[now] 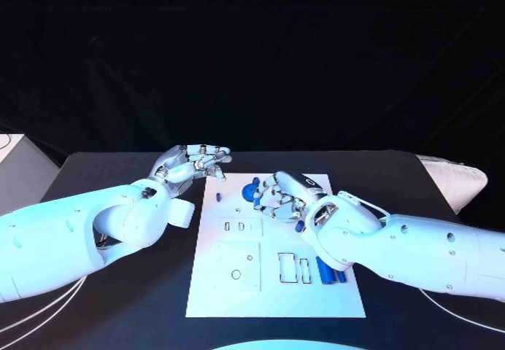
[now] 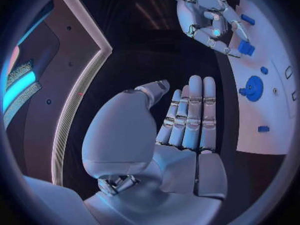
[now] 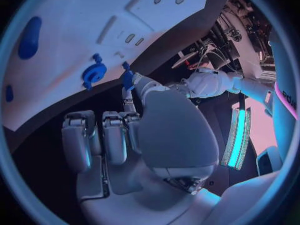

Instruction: Assemble the parts on the task board

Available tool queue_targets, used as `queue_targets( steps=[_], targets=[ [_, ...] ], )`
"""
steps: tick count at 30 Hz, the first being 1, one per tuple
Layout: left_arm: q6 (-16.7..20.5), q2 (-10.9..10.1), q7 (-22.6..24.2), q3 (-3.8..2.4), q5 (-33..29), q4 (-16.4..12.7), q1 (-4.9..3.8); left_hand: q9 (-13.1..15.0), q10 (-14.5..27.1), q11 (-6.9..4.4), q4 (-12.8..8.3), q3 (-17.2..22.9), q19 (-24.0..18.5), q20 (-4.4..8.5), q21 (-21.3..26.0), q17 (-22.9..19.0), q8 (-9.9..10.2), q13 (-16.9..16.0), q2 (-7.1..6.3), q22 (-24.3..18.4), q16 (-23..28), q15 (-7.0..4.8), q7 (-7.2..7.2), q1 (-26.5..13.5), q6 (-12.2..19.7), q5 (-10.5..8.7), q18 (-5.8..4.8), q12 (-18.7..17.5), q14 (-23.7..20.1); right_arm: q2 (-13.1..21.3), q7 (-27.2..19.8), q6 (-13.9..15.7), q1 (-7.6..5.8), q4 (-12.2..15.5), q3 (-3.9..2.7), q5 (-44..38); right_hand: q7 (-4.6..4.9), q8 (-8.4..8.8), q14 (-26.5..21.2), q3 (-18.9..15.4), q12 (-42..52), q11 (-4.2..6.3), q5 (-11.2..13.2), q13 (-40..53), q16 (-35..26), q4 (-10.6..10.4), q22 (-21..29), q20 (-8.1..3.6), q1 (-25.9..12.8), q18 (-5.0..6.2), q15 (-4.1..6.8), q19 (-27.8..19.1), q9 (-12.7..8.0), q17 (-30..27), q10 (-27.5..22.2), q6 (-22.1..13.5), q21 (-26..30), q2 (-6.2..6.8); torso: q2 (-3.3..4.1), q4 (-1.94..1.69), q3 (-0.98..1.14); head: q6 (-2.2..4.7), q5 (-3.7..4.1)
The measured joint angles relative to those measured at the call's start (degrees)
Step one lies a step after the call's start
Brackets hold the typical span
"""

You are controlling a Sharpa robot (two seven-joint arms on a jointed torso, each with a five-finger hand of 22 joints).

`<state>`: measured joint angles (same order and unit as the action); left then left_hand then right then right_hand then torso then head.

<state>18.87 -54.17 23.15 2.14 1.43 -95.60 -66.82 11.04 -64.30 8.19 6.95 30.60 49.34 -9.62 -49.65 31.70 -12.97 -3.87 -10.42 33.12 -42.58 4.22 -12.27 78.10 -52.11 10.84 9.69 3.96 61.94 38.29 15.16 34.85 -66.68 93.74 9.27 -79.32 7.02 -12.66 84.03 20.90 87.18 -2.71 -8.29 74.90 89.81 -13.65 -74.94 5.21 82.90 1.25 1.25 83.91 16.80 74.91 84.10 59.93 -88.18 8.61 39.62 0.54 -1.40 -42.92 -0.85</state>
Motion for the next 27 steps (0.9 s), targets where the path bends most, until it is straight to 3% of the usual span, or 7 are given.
queue_targets(
  steps=[11, 20, 27],
  targets=[
    [0.0, 0.0, -0.2, 0.01, 0.0, 0.1, 0.0, 0.0, 0.0, 0.0, 0.1, 0.1, 0.0, 0.0, 0.0, 0.0, 0.0, 0.0, 0.0, 0.0, -0.2, 0.0, 0.0, 0.0, 0.0, 0.0, 0.0, 0.0, 0.0, -2.8, 4.9, 0.0, 3.14, 0.2, 0.26, -5.6, 0.07, 0.01, 0.0, 0.0, 0.0, 0.0, -0.3, 0.0, 0.0, 0.0, 0.0, 0.0, -0.5, 0.0, 0.0, 0.0, 0.4, 0.0, 0.0, -0.1, 0.0, 0.53, 0.06, 0.05, 0.12, -1.24, -0.79],
    [0.0, 0.0, -0.3, 0.01, 0.0, 0.2, 0.0, 0.0, 0.0, 0.0, 0.2, 0.2, 0.0, -0.01, 0.0, 0.0, 0.0, 0.0, 0.0, 0.1, -0.2, 0.0, 0.0, 0.0, 0.0, 0.0, 0.0, 0.0, 0.0, -3.9, 7.6, -0.3, 4.41, -0.4, 0.36, -8.6, -0.11, -0.22, 0.0, 0.0, 0.0, 0.0, -0.8, 0.0, 0.0, 0.0, 0.0, 0.0, -1.3, 0.01, 0.0, 0.0, 0.5, 0.0, 0.0, -0.3, 0.0, 1.34, 0.09, 0.13, 0.19, -2.11, -1.03],
    [0.0, 0.0, -0.4, 0.02, 0.0, 0.2, 0.0, 0.0, 0.0, 0.0, 0.2, 0.2, 0.0, -0.01, 0.0, 0.0, 0.0, 0.0, 0.0, 0.1, -0.2, 0.0, 0.0, 0.0, 0.0, 0.0, 0.0, 0.0, 0.0, -4.3, 8.9, -0.8, 5.0, -0.8, 0.48, -10.1, -0.1, -0.22, 0.0, 0.0, 0.0, -0.01, -1.1, 0.0, 0.0, 0.0, 0.0, 0.01, -1.7, 0.0, 0.0, 0.0, 0.5, 0.0, 0.0, -0.3, 0.0, 1.74, 0.09, 0.12, 0.2, -2.41, -1.15]
  ],
)
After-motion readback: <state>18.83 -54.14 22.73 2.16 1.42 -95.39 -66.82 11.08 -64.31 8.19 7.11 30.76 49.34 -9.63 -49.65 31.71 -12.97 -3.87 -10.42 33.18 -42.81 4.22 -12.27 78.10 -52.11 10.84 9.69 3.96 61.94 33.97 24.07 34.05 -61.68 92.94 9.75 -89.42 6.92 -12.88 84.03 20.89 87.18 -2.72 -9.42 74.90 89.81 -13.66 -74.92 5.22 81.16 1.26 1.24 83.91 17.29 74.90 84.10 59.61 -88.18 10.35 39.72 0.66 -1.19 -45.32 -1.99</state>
